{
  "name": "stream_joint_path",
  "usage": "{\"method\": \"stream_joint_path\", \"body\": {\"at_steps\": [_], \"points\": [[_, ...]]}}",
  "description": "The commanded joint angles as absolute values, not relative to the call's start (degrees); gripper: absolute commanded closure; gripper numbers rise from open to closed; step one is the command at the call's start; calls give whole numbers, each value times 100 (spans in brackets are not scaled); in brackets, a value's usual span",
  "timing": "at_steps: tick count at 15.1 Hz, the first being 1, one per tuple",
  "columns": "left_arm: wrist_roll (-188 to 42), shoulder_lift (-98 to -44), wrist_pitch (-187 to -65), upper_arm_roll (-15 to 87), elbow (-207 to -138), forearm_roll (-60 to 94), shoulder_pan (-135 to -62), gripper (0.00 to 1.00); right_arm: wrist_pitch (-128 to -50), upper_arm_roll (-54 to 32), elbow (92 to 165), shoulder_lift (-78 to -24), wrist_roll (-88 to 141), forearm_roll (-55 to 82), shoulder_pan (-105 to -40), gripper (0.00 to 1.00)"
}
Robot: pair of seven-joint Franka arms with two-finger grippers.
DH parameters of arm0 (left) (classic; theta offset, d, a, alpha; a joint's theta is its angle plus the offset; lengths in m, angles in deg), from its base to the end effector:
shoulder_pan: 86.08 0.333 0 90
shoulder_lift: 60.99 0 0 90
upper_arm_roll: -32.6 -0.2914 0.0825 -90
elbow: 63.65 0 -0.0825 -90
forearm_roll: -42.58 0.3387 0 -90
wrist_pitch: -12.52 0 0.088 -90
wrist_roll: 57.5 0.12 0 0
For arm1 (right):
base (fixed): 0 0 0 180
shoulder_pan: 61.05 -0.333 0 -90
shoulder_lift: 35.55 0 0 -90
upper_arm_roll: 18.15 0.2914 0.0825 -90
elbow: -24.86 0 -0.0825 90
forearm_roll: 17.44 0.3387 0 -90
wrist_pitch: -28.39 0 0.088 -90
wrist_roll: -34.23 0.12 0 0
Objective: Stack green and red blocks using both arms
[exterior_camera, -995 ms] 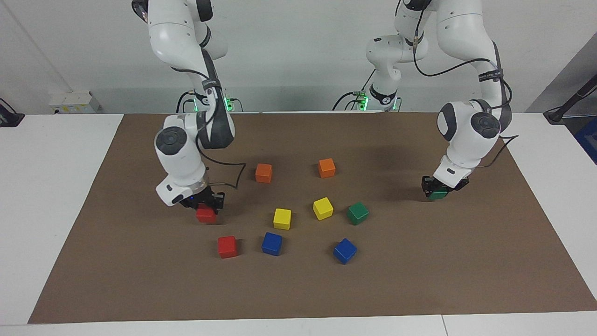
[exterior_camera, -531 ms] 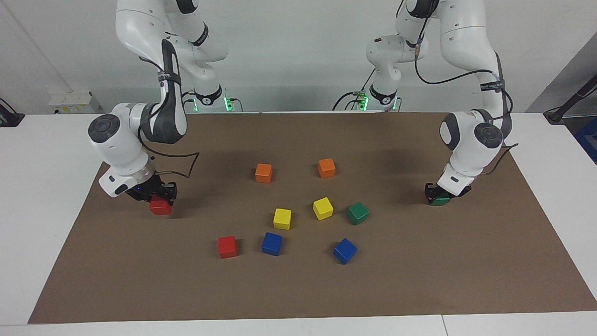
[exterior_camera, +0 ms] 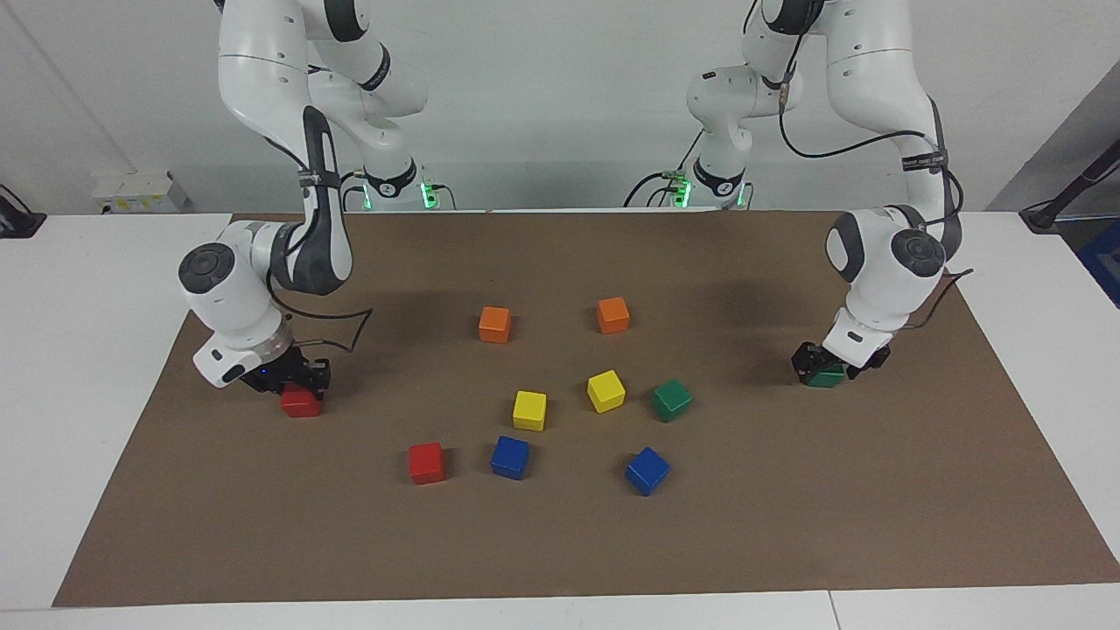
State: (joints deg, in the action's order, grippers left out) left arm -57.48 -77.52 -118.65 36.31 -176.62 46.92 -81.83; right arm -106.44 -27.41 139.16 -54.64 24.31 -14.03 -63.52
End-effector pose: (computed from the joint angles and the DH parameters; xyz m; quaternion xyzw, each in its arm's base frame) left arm 0.5673 0.0091 0.3201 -0.9995 0.0185 -0.0150 0.0198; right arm 0.5638 -0.0629 0.2932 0.9998 0.0114 0.0143 0.0070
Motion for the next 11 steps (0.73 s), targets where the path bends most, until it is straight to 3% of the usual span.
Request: {"method": "stream_joint_path", "body": {"at_steps": [1,4,6,8,11], "points": [[-6843,-8285,-10600,3673,-15951,4383,-8457,0,-10723,-2685,13903,-5506,2334,-1375,-6272,0],[-8923,-8848,-9850,3647,-14691,4363,-9326,0,-10364,-2702,13789,-5349,2290,-1410,-6281,0],[-10210,-8894,-10128,3647,-14766,4687,-9863,0,-9715,-2711,13509,-5147,2263,-1567,-6290,0],[-10801,-8771,-10594,3656,-15353,4785,-10127,0,-9082,-2702,13123,-4971,2289,-1848,-6360,0],[-11418,-8797,-10824,3647,-15496,4812,-10400,0,-8412,-2658,12305,-5101,2648,-1867,-6631,0]]}}
